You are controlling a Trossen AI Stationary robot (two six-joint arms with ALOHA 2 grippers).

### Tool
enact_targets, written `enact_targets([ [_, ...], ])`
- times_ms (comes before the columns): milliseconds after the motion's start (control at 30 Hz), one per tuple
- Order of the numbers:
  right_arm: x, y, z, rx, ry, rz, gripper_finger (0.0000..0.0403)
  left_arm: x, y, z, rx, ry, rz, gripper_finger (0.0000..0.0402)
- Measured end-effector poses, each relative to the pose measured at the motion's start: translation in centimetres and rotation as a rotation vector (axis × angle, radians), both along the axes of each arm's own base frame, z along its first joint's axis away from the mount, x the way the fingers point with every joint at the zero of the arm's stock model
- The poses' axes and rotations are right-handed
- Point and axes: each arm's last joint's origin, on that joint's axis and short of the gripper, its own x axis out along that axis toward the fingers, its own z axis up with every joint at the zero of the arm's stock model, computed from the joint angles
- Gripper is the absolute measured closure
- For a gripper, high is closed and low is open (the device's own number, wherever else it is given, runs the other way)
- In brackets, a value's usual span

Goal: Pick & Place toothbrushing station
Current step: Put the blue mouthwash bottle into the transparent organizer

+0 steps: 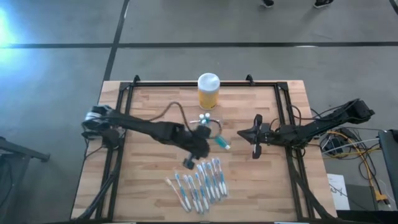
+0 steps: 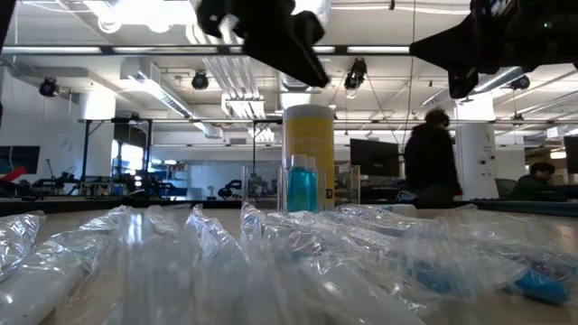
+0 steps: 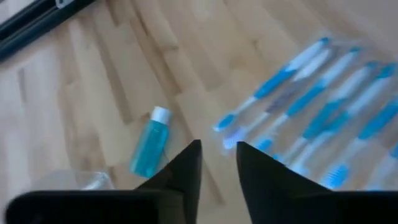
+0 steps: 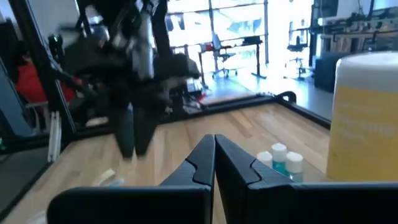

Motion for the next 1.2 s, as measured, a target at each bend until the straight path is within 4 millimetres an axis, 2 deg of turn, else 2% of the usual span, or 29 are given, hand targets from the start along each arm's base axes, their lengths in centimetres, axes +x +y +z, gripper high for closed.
enact_targets([
  [167,-0.5,-0.1,-0.1,0.000,-0.011,-0.003,0.0394,3.9,-0.5,-1.3,0.093,0.035,0.013,0.0234],
  [267,-0.7,-0.2,-0.5,0.000,-0.005,-0.004,0.0394,5.6,-0.8,-2.9,0.138,0.078,-0.027,0.0197],
  [467,-0.9,-0.3,-0.9,0.020,0.005,-0.022,0.0394,7.5,-1.0,-6.3,0.230,0.156,-0.081,0.0138],
  [667,-0.9,-0.3,-1.0,0.025,0.008,-0.025,0.0394,9.3,-0.3,-8.7,0.381,0.166,-0.028,0.0102],
  [867,-0.9,-0.3,-1.2,0.045,0.010,-0.024,0.0394,9.9,1.0,-9.2,0.384,0.215,-0.029,0.0091],
  [1200,-1.0,-0.4,-1.4,0.048,0.016,-0.033,0.0394,10.5,3.8,-7.8,0.285,0.209,-0.108,0.0094],
])
